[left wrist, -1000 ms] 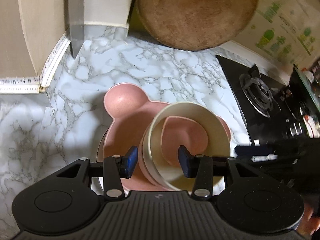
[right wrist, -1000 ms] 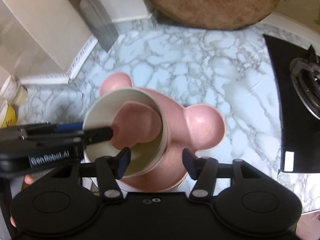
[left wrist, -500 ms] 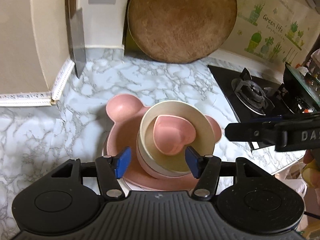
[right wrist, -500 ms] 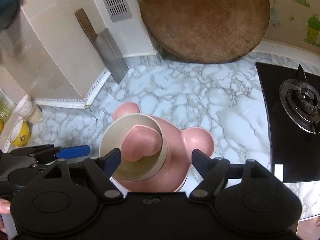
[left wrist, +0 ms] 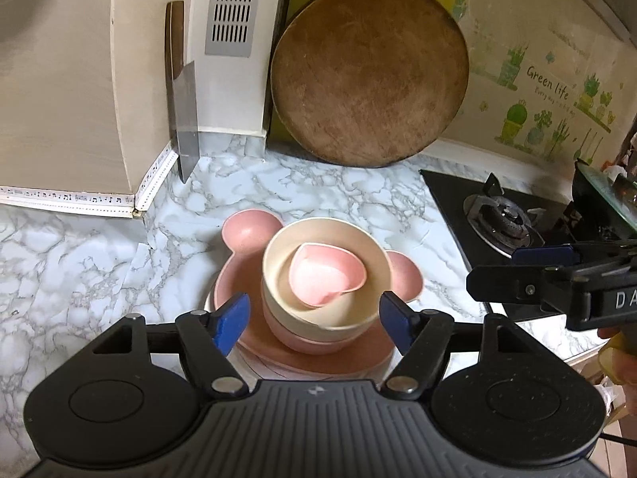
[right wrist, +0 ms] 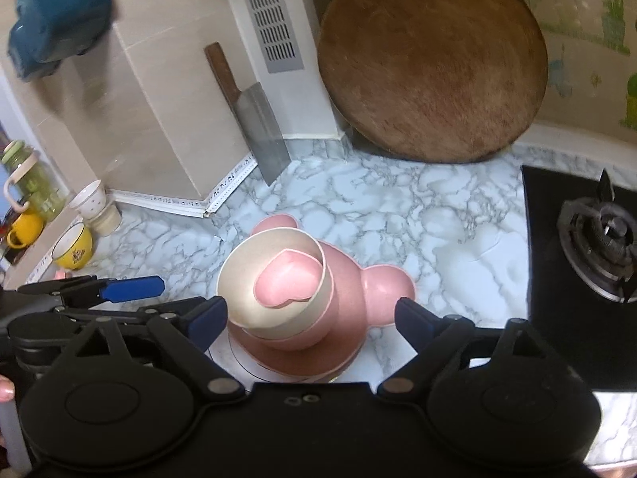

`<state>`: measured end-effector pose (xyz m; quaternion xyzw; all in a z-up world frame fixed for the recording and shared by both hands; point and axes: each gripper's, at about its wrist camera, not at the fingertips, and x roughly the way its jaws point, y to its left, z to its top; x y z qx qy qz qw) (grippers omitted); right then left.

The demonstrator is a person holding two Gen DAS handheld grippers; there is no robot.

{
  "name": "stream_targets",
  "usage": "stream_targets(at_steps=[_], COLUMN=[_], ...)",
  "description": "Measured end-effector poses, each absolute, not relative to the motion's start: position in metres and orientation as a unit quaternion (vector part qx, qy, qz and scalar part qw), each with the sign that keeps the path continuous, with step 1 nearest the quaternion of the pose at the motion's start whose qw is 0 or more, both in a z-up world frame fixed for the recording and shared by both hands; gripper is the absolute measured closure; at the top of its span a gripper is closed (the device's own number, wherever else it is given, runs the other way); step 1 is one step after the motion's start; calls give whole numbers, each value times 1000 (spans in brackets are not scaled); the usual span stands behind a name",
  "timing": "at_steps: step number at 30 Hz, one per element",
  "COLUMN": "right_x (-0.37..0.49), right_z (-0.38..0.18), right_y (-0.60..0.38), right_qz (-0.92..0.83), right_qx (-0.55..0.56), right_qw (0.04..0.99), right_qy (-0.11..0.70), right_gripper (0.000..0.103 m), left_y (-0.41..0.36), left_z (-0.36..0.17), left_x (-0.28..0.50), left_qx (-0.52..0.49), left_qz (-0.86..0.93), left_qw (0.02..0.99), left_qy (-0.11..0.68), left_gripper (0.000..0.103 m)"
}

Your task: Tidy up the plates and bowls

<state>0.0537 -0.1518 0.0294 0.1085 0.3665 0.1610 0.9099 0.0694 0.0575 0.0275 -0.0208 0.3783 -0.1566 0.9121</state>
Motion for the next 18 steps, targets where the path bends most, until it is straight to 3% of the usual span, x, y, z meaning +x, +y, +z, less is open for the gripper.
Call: stream_targets(at_steps=[2,15,18], right_x=[46,2,-2], right_z=[30,32,30], right_y=[-154,-165,-167], right_qz=[165,190,189], right_qx=[102,67,64], right_qw=[913,941,945], right_qy=[360,273,258], right_gripper=[9,0,0], left_y=[53,40,42], left_z=[29,27,27], left_x=[61,22,17], left_qx=[-17,-17,-27], left_qz=[-157,-128,-122], left_qw=[915,927,931], left_qy=[372,352,343], left_gripper=[26,18,6])
